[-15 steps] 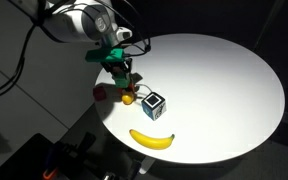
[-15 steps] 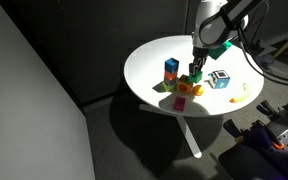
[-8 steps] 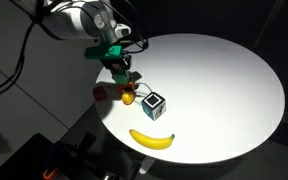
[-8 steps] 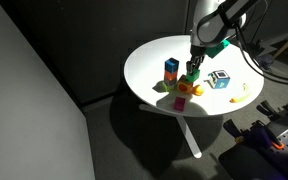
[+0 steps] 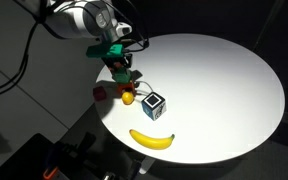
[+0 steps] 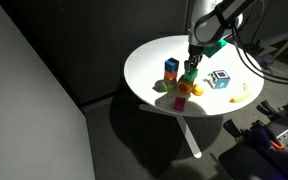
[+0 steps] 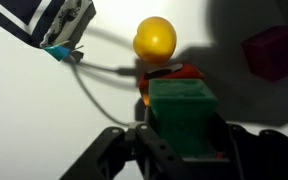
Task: Pick up the green block and place it on top of the block with a number on it
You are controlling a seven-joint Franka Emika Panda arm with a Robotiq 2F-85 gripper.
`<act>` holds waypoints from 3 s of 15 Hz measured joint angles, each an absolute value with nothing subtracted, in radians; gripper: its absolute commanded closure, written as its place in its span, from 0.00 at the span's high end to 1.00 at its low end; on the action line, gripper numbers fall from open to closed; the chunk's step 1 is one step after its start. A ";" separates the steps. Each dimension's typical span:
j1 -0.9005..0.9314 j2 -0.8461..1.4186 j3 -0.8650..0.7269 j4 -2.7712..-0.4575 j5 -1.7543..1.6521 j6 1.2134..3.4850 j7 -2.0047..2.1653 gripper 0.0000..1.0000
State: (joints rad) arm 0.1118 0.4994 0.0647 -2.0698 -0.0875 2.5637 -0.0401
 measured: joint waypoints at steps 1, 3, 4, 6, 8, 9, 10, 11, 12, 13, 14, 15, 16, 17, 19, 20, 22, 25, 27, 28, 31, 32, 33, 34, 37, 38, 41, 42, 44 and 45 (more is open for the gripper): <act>0.112 0.505 0.064 -2.065 -0.087 2.564 -0.040 0.26; 0.114 0.516 0.064 -2.058 -0.088 2.564 -0.040 0.26; 0.115 0.522 0.064 -2.055 -0.087 2.565 -0.040 0.26; 0.119 0.531 0.064 -2.050 -0.088 2.566 -0.040 0.26; 0.123 0.540 0.064 -2.045 -0.088 2.566 -0.040 0.26; 0.125 0.544 0.064 -2.043 -0.088 2.566 -0.040 0.26; 0.127 0.547 0.064 -2.042 -0.088 2.567 -0.040 0.26; 0.129 0.550 0.064 -2.041 -0.088 2.569 -0.040 0.26; 0.131 0.551 0.064 -2.041 -0.088 2.571 -0.040 0.26; 0.131 0.551 0.064 -2.041 -0.088 2.573 -0.040 0.26; 0.132 0.551 0.064 -2.041 -0.088 2.574 -0.040 0.26; 0.132 0.551 0.064 -2.041 -0.088 2.576 -0.040 0.62; 0.132 0.551 0.063 -2.041 -0.088 2.577 -0.040 0.77; 0.132 0.552 0.063 -2.041 -0.088 2.578 -0.040 0.83; 0.133 0.552 0.063 -2.041 -0.088 2.580 -0.040 0.99; 0.133 0.552 0.063 -2.041 -0.088 2.580 -0.040 1.00; 0.133 0.552 0.063 -2.041 -0.088 2.580 -0.040 1.00; 0.133 0.552 0.063 -2.041 -0.088 2.580 -0.040 1.00; 0.133 0.550 0.064 -2.041 -0.088 2.580 -0.040 1.00; 0.133 0.548 0.065 -2.041 -0.088 2.580 -0.040 1.00; 0.133 0.538 0.071 -2.041 -0.088 2.580 -0.040 1.00; 0.133 0.534 0.074 -2.041 -0.088 2.580 -0.040 1.00; 0.133 0.528 0.076 -2.042 -0.088 2.580 -0.040 1.00; 0.133 0.522 0.078 -2.043 -0.088 2.579 -0.040 1.00; 0.136 0.502 0.079 -2.047 -0.088 2.567 -0.034 1.00; 0.137 0.494 0.079 -2.049 -0.088 2.557 -0.030 1.00; 0.142 0.472 0.080 -2.054 -0.088 2.526 -0.021 1.00; 0.144 0.463 0.080 -2.057 -0.088 2.513 -0.021 1.00; 0.148 0.444 0.083 -2.066 -0.088 2.489 -0.019 1.00; 0.150 0.434 0.083 -2.070 -0.088 2.476 -0.017 1.00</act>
State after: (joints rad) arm 0.1503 0.4343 0.0829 -2.0701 -0.0879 2.4759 -0.0170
